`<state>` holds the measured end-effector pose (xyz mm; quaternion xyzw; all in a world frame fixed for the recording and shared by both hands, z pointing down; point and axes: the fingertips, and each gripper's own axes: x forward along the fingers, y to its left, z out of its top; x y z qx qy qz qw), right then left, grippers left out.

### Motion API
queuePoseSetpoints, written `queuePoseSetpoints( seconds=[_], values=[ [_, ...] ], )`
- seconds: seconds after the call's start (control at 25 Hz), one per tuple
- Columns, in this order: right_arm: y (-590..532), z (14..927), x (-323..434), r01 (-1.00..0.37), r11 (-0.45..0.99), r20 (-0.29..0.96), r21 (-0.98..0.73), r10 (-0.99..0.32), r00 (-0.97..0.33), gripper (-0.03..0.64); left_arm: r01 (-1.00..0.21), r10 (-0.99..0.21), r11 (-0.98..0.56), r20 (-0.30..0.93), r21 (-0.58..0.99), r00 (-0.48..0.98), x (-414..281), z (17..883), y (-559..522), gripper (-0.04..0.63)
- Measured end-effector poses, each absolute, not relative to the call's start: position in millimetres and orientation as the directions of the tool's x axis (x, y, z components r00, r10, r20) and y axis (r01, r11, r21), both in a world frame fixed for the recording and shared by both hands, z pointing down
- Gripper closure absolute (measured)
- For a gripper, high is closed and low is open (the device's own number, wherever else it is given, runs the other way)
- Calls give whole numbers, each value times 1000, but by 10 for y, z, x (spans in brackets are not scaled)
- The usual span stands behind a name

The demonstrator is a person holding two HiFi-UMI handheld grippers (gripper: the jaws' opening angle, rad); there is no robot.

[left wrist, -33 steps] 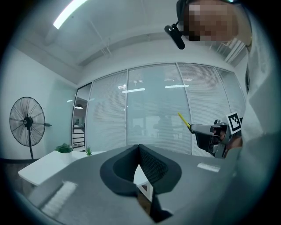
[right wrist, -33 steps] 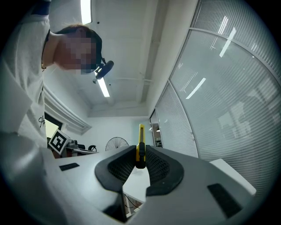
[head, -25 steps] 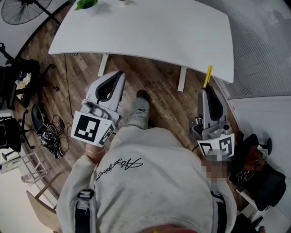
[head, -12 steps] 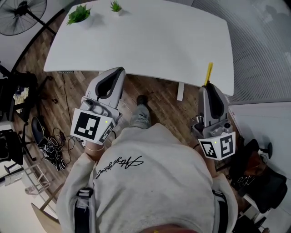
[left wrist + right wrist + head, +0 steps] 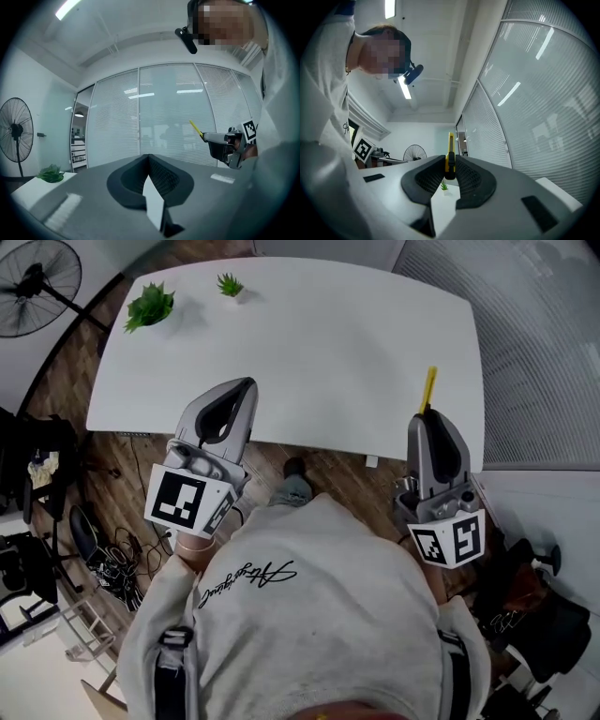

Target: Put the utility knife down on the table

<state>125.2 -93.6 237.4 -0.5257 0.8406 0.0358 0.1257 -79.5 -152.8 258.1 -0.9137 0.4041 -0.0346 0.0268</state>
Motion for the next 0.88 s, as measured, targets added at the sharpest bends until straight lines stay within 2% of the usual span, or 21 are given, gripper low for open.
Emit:
queuePoseSetpoints(
  seconds=[0.88],
  values=[
    [-2071, 2275, 1302, -915, 393, -250, -85, -898, -363, 551, -686, -689, -725, 62, -68, 722, -657, 2528, -2718, 609]
  ],
)
